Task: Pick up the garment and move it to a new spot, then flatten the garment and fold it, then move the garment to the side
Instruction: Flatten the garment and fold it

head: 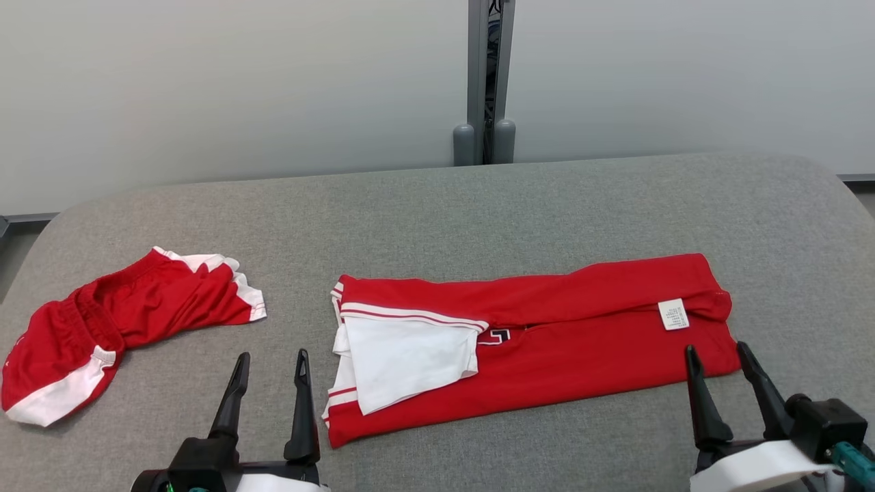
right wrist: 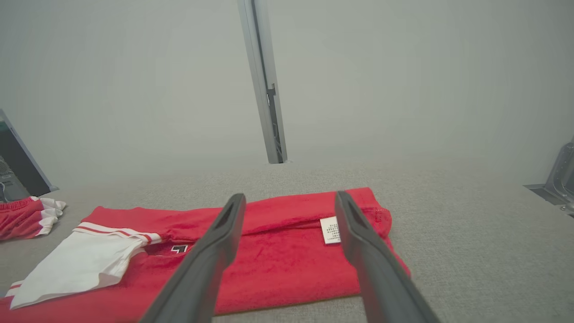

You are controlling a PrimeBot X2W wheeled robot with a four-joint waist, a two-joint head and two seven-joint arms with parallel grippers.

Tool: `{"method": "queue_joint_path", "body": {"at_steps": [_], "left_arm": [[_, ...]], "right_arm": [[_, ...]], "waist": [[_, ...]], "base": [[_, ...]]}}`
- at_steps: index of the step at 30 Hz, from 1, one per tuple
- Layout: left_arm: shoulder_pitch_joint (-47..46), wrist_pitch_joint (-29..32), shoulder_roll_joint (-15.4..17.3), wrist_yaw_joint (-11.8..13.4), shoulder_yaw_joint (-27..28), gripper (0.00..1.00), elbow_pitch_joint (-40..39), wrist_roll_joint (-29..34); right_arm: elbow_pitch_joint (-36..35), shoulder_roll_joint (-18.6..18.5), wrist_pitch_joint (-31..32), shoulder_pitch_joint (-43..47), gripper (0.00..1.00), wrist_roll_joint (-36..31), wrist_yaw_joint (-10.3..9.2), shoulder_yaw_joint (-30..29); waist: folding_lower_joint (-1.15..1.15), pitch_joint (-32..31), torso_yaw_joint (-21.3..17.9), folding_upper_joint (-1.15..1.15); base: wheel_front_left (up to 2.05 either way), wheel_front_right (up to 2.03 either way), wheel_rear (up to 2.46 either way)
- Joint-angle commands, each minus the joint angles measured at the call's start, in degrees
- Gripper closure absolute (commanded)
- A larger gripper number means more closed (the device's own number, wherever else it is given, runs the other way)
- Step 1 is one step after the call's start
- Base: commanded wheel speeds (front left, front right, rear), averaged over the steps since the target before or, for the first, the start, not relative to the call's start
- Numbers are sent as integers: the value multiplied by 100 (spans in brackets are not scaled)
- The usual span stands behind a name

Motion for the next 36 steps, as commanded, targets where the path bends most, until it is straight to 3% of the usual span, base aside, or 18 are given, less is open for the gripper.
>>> {"method": "queue_joint_path", "body": {"at_steps": [1, 11, 26, 29, 36], "left_arm": [[67, -26, -56, -79, 93, 0, -1, 105], [312, -27, -388, -482, 525, 0, 81, 586], [321, -27, -517, -725, 723, 0, 225, 919], [282, -27, -523, -742, 728, 0, 255, 940], [200, -27, -526, -786, 601, 0, 291, 994]], "right_arm": [[-66, 28, -12, 120, 0, -63, 1, -15], [-134, 170, -12, 383, 0, -35, 1, -34], [-126, 201, -12, 396, 0, 37, 1, -67], [114, 216, -12, 251, 0, 279, 1, -173], [1527, 39, -12, -658, 0, 1092, 1, -187]], "waist": [[0, -37, 17, 0], [0, -132, 1, 0], [0, -81, -15, 0], [0, -54, 3, 0], [0, 85, 74, 0]], "base": [[0, 0, 0], [0, 0, 0], [0, 0, 0], [0, 0, 0], [0, 0, 0]]}}
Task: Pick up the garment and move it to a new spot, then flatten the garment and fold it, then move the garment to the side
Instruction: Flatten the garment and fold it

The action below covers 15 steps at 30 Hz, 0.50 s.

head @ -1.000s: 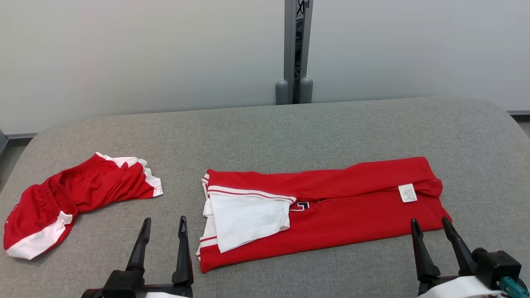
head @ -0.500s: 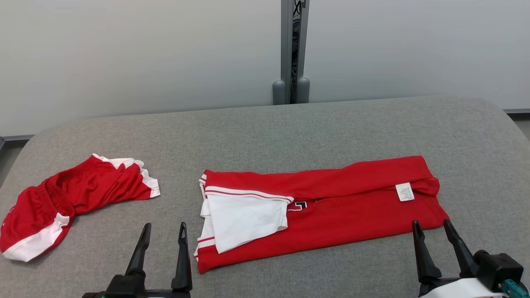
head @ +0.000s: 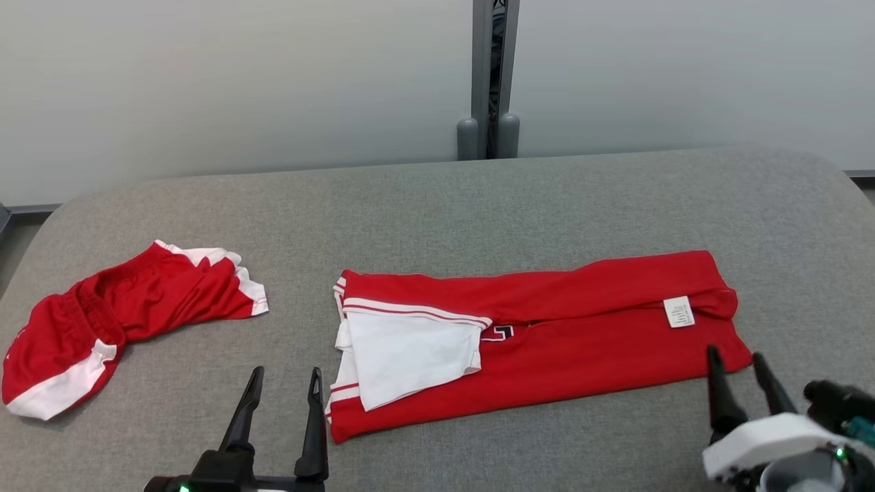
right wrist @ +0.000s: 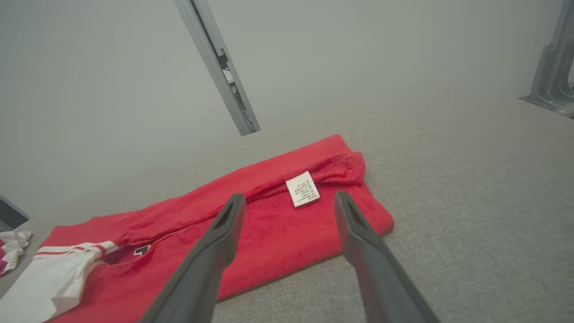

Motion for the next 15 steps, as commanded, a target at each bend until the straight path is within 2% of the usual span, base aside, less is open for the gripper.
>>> {"method": "queue_joint_path", "body": {"at_steps": [1, 10, 15], "left_arm": [[-99, -26, 14, -18, -34, 0, 3, -26], [-421, -26, 13, -63, -264, 0, -87, 5], [-674, -26, 14, -92, -372, 0, -139, 66]], "right_arm": [[362, -126, -11, -306, 0, 151, 1, -48], [1935, -447, -12, -1600, 0, 187, 1, -308], [2412, -539, -12, -2128, 0, 359, 1, -346]], "waist": [[0, 64, 48, 0], [0, 533, 315, 0], [0, 912, 413, 0]], "base": [[0, 0, 0], [0, 0, 0], [0, 0, 0]]}}
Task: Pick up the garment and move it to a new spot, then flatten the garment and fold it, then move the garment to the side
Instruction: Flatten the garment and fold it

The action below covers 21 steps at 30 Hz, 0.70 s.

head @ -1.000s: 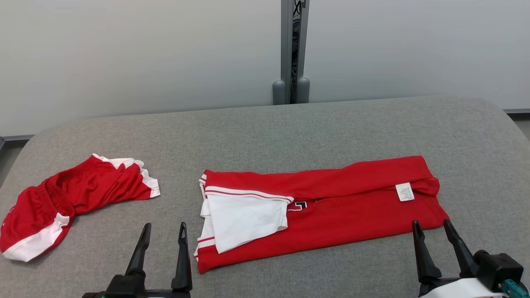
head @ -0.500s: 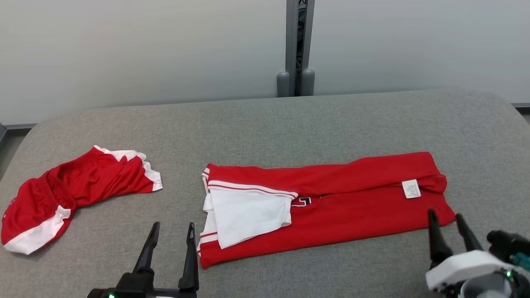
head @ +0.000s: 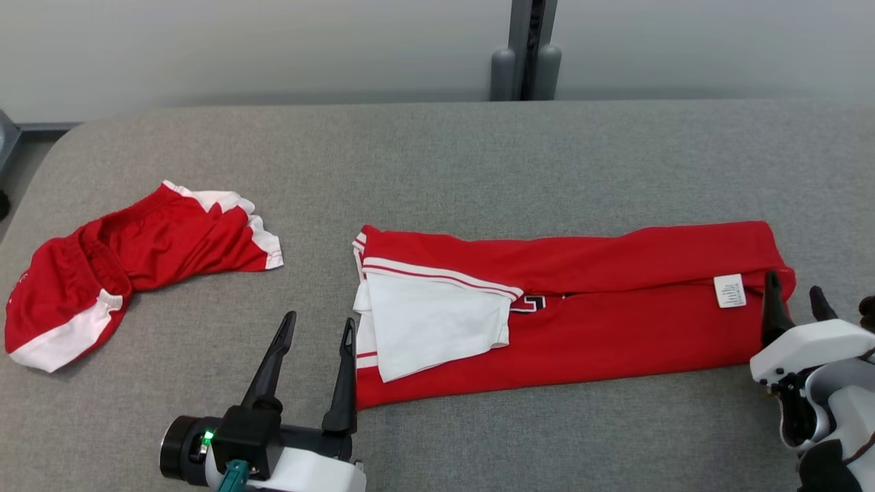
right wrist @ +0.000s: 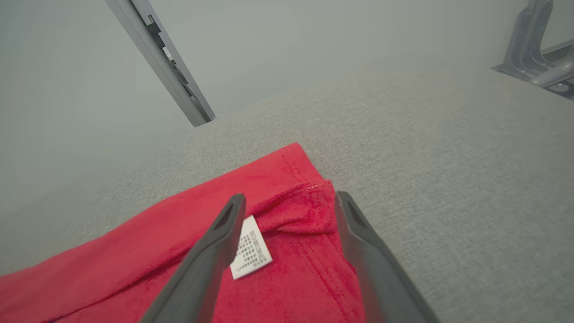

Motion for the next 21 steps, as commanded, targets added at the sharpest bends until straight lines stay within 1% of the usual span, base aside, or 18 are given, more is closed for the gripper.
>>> {"method": "queue_joint_path", "body": {"at_steps": [1, 6, 11, 13, 15, 17, 18, 19, 21], "left_arm": [[-135, -26, 17, -27, -13, 0, -28, 42], [-399, -26, 17, -16, -135, 0, -36, 86], [-573, -26, 17, -14, -191, 0, -7, 133], [-619, -26, 16, -20, -206, 0, 6, 150], [-659, -26, 18, -22, -211, 0, 16, 155], [-670, -26, 16, -26, -211, 0, 32, 156], [-666, -26, 16, -31, -213, 0, 46, 165], [-672, -26, 18, -37, -214, 0, 57, 172], [-667, -26, 17, -43, -218, 0, 72, 172]], "right_arm": [[106, -86, -13, -137, 0, 63, 1, -26], [590, -260, -11, -619, 0, 192, 1, -28], [1079, -353, 38, -944, 0, 280, 1, -43], [1253, -350, 110, -1050, 0, 288, 1, -6], [1358, -263, 205, -1100, 1, 372, 1, 42], [1408, -227, 307, -1106, 55, 433, 2, 141], [1425, -229, 327, -1103, 65, 447, 2, 186], [1436, -235, 324, -1097, 100, 458, 1, 223], [1454, -255, 326, -1066, 100, 524, 0, 270]], "waist": [[0, 277, 105, 0], [0, 637, 175, 0], [0, 857, 192, 0], [0, 906, 189, 0], [0, 932, 183, 0], [0, 942, 172, 0], [0, 939, 165, 0], [0, 930, 158, 0], [0, 888, 142, 0]], "base": [[0, 0, 0], [0, 0, 0], [0, 0, 0], [0, 0, 0], [0, 0, 0], [0, 0, 0], [0, 0, 0], [0, 0, 0], [0, 0, 0]]}}
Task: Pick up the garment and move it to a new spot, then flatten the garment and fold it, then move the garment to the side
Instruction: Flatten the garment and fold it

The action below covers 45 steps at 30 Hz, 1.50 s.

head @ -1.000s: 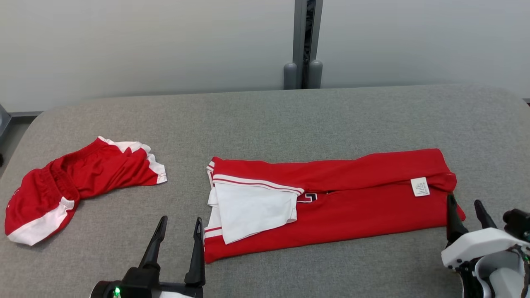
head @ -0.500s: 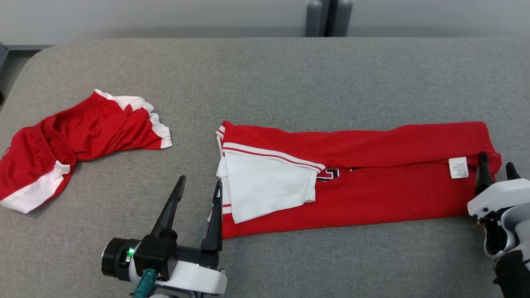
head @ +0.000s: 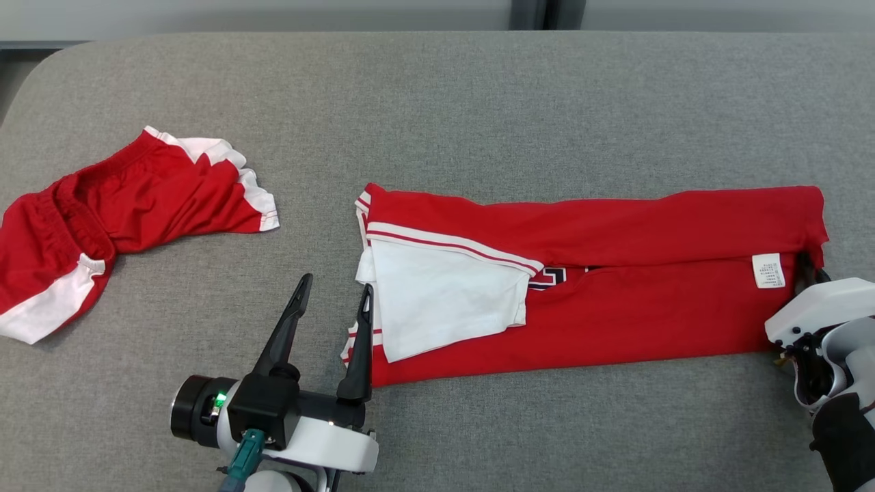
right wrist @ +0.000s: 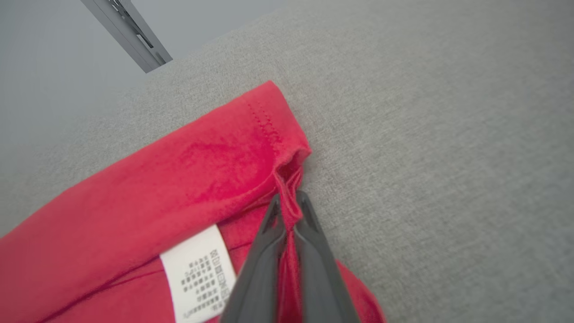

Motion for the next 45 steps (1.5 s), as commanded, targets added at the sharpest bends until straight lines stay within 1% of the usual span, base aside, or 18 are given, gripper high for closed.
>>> {"method": "queue_joint_path", "body": {"at_steps": [1, 6, 15, 22, 28, 29, 34, 41, 45], "left_arm": [[-50, -26, 18, -20, 4, 0, 12, 31], [67, -26, 18, -8, 38, 0, 35, 46], [171, -26, 18, -84, 78, 0, 56, 58], [215, -26, 18, -69, 47, 0, 88, 9], [315, -26, 19, -8, 32, 0, 96, -68], [322, -26, 18, 10, 43, 0, 86, -72], [376, -27, 18, 30, 60, 0, 73, -121], [449, -27, 19, 101, 3, 0, 26, -171], [434, -27, 18, 107, -23, 0, 14, -181]], "right_arm": [[85, -5, 60, 126, 100, 66, -2, 36], [-92, -150, -71, 250, 100, 255, -2, 137], [-309, -633, -178, 309, 100, 421, -3, 359], [-527, -611, -102, 301, 100, 550, -1, 617], [-1178, -416, 3, 427, 100, 772, -1, 916], [-1433, -351, 35, 483, 100, 802, -1, 1005], [-2123, -98, 177, 701, 100, 802, 0, 1207], [-2915, 420, 355, 1104, 100, 558, 0, 1237], [-3139, 678, 568, 1251, 100, 353, 0, 1198]], "waist": [[0, -47, -19, 0], [0, -206, -99, 0], [0, -485, -279, 0], [0, -631, -310, 0], [0, -806, -292, 0], [0, -853, -277, 0], [0, -959, -189, 0], [0, -1058, 103, 0], [0, -1074, 339, 0]], "base": [[0, 0, 0], [0, 0, 0], [0, 0, 0], [0, 0, 0], [0, 0, 0], [0, 0, 0], [0, 0, 0], [0, 0, 0], [0, 0, 0]]}}
